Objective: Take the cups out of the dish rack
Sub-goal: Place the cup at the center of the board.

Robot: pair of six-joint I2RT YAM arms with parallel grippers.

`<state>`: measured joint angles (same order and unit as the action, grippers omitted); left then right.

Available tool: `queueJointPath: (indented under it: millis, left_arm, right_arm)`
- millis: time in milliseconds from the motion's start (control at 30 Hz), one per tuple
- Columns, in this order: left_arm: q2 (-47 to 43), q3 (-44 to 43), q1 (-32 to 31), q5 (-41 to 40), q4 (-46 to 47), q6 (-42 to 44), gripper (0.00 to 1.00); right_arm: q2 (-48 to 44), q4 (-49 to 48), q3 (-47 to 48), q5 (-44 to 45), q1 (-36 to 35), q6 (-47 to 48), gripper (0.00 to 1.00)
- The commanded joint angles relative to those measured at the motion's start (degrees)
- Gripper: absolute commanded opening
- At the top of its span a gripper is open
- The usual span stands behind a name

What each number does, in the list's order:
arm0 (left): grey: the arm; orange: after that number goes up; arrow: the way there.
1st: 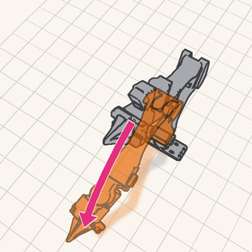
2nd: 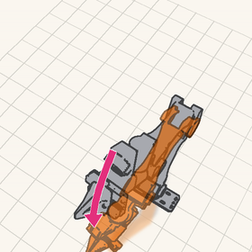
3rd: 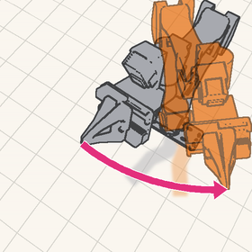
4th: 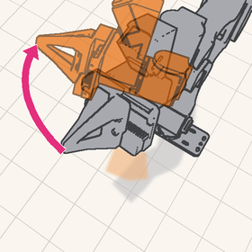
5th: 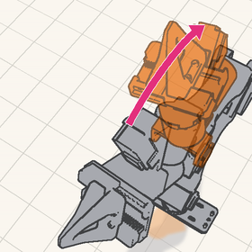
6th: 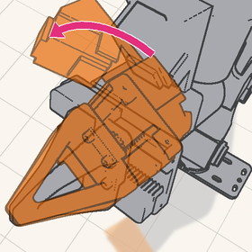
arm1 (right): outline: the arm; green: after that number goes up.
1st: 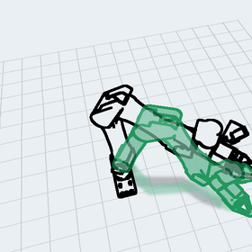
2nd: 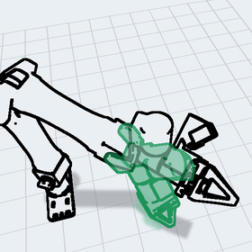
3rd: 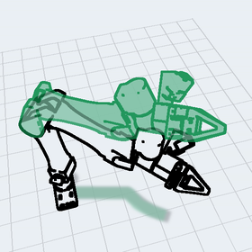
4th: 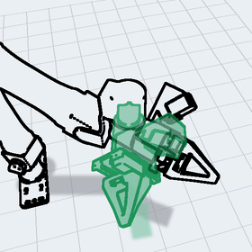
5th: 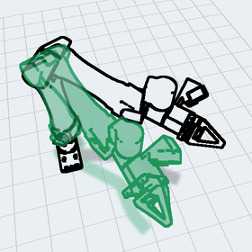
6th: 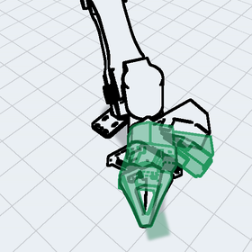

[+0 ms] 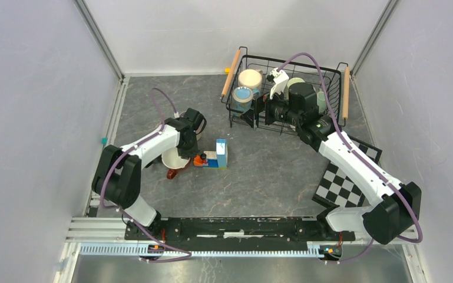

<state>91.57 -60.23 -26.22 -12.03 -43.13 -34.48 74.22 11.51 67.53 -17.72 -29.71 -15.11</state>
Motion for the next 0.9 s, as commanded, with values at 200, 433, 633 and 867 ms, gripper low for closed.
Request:
queueJointPath:
  millis: [200,433,633,867]
  left_arm:
    - [1.8,-4.2,0.3,-3.9,1.7,3.1,0.2]
    - [1.6,-5.6,0.3,-3.6,1.3,3.9,0.36]
    - [-1.1,-6.3,0.2,-0.9,0.2,4.6,0.47]
    - [-5.8,-6.6,0.2,1.7,-1.7,5.6,0.52]
  right_arm:
    - [-0.3,-1.2,1.9,0.1,0.1,0.7,0.98]
    - [0.0,-1.0,2.3,0.3,0.1,0.8,0.98]
    - [0.1,-0.6,2.6,0.8,0.1,0.9,0.98]
    - [1.1,-0.2,3.6,1.4,0.1,0.7,0.98]
